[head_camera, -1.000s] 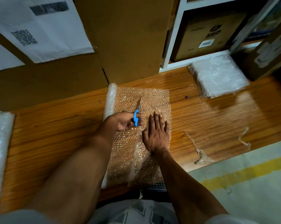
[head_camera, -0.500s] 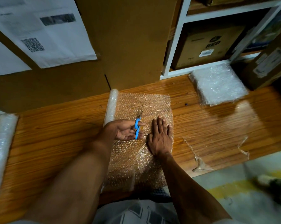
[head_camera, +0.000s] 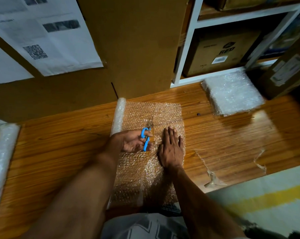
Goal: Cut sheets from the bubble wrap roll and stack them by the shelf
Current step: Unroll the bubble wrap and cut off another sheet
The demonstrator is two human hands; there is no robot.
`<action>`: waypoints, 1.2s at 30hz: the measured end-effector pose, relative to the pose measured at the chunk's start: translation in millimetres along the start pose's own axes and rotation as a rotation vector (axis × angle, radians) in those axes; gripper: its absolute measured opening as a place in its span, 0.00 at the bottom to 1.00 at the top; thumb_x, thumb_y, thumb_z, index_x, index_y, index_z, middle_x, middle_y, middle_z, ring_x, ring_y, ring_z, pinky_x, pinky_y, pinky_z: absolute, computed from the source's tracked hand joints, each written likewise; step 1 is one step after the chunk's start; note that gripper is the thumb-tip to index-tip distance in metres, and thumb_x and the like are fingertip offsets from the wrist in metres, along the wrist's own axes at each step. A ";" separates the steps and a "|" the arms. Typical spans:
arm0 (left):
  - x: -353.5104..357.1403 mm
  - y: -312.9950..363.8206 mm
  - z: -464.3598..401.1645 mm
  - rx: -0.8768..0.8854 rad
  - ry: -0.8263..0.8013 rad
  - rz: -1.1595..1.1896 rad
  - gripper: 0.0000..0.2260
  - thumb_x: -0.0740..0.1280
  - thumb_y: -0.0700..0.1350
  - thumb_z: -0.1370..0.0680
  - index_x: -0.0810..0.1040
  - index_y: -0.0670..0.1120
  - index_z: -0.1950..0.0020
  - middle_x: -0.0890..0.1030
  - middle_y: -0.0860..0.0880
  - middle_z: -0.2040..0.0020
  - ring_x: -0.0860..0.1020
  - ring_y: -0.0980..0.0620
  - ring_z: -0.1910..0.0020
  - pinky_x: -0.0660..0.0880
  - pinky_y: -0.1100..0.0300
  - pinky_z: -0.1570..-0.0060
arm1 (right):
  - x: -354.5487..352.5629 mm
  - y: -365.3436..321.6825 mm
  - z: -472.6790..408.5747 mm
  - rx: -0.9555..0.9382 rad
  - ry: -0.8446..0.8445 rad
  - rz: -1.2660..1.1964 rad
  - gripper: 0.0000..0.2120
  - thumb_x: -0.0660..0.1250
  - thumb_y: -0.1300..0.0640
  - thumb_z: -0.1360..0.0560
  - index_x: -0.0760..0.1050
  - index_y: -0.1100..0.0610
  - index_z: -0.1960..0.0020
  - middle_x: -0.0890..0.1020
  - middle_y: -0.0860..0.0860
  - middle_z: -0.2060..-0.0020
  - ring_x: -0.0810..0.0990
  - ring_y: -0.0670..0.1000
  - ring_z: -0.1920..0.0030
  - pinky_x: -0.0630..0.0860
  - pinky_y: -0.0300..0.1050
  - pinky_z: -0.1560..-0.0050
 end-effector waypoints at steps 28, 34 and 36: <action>13.2 20.4 -18.5 0.216 0.342 -0.128 0.15 0.68 0.58 0.20 0.83 0.48 0.43 0.86 0.43 0.46 0.84 0.52 0.54 0.72 0.61 0.63 | -19.8 3.4 -75.3 -0.089 -0.057 0.043 0.30 0.38 0.43 0.14 0.37 0.52 0.15 0.40 0.52 0.16 0.37 0.54 0.16 0.38 0.59 0.17; 12.2 19.4 -24.4 0.263 0.390 -0.123 0.11 0.65 0.56 0.18 0.82 0.51 0.41 0.84 0.41 0.42 0.83 0.50 0.53 0.71 0.62 0.64 | -9.5 12.8 -77.7 -0.077 -0.122 0.118 0.35 0.36 0.37 0.16 0.36 0.54 0.15 0.37 0.53 0.16 0.35 0.56 0.17 0.36 0.62 0.18; 11.8 21.4 -27.1 0.263 0.408 -0.135 0.12 0.67 0.55 0.18 0.83 0.50 0.43 0.85 0.42 0.45 0.84 0.51 0.55 0.71 0.62 0.65 | -9.4 13.8 -73.8 -0.068 -0.098 0.118 0.35 0.38 0.37 0.16 0.37 0.54 0.15 0.38 0.53 0.16 0.36 0.57 0.16 0.37 0.62 0.18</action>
Point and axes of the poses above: each hand's wrist, its own z-axis away from the middle knuckle, its own x-axis out of the palm, y = z × x, the point moved 3 cm from there along -z, towards the middle knuckle
